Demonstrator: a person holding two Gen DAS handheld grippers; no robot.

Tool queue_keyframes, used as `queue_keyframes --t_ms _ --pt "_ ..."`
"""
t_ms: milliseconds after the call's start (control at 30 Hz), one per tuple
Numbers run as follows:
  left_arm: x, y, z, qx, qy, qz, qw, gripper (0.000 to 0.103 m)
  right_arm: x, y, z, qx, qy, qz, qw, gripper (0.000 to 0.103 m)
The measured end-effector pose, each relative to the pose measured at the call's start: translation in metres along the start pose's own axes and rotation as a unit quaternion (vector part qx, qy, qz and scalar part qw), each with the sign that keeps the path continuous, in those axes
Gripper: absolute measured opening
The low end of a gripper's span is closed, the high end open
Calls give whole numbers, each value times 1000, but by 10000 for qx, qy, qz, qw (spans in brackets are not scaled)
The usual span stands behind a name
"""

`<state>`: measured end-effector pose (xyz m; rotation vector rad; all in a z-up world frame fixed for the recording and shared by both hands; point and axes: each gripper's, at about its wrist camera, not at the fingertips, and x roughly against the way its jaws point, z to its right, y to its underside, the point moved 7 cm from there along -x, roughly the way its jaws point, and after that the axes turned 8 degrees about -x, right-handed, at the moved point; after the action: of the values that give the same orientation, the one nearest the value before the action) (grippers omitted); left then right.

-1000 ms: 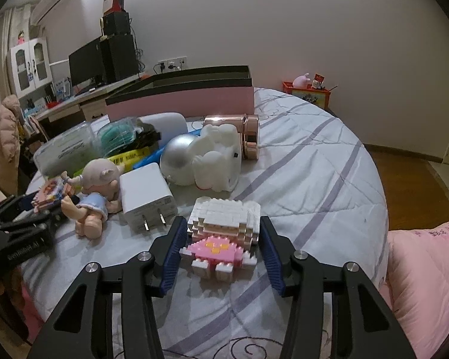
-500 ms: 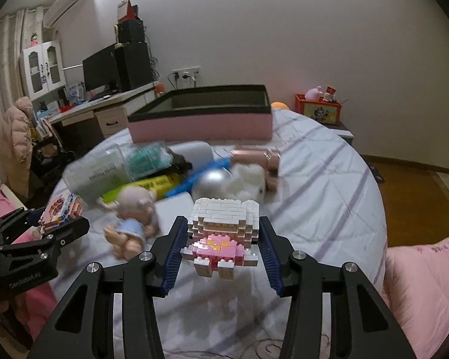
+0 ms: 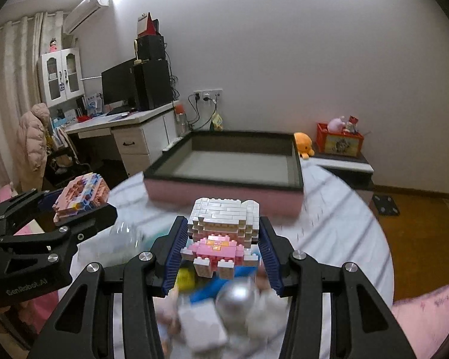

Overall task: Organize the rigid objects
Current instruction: 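Carry both block toys into the pink box and open both tools, then lift both tools out of the box back toward the table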

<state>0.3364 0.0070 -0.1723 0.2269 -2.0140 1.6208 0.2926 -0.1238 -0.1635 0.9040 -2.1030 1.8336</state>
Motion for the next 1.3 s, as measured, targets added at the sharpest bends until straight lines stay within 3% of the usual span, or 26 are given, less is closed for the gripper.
queue_keyframes --t_ms 133,367,600,800,867,933,1000,1100,1300 --pt "-41 -29 -16 -233 1 -210 9995 63 -29 -32 1 54 -40 -83 9999 48" --pt "-137 -53 -47 -235 227 -995 9945 63 -118 -73 10 -8 -7 -645 9979 48" --pt "-209 -33 -58 -287 317 -1806 9826 63 -193 -64 33 -212 166 -1499 9883 48" --pt "-238 -15 -62 -362 423 -2237 9731 64 -218 -45 50 -534 205 -2036 9774 48" --pt "-243 -13 -66 -394 339 -2316 9714 64 -216 -48 52 -612 177 -1970 9783 49" --pt "-243 -13 -67 -406 289 -2319 9715 67 -215 -52 52 -584 180 -1927 9793 53" --pt "-236 -17 -69 -434 176 -2216 9740 81 -212 -53 52 -649 153 -1938 9788 56" --pt "-222 -23 -74 -432 97 -2030 9782 83 -207 -61 50 -722 168 -1808 9807 84" --pt "-144 -44 -90 -254 -417 -1179 9918 91 -161 -82 34 -553 128 -1308 9898 84"
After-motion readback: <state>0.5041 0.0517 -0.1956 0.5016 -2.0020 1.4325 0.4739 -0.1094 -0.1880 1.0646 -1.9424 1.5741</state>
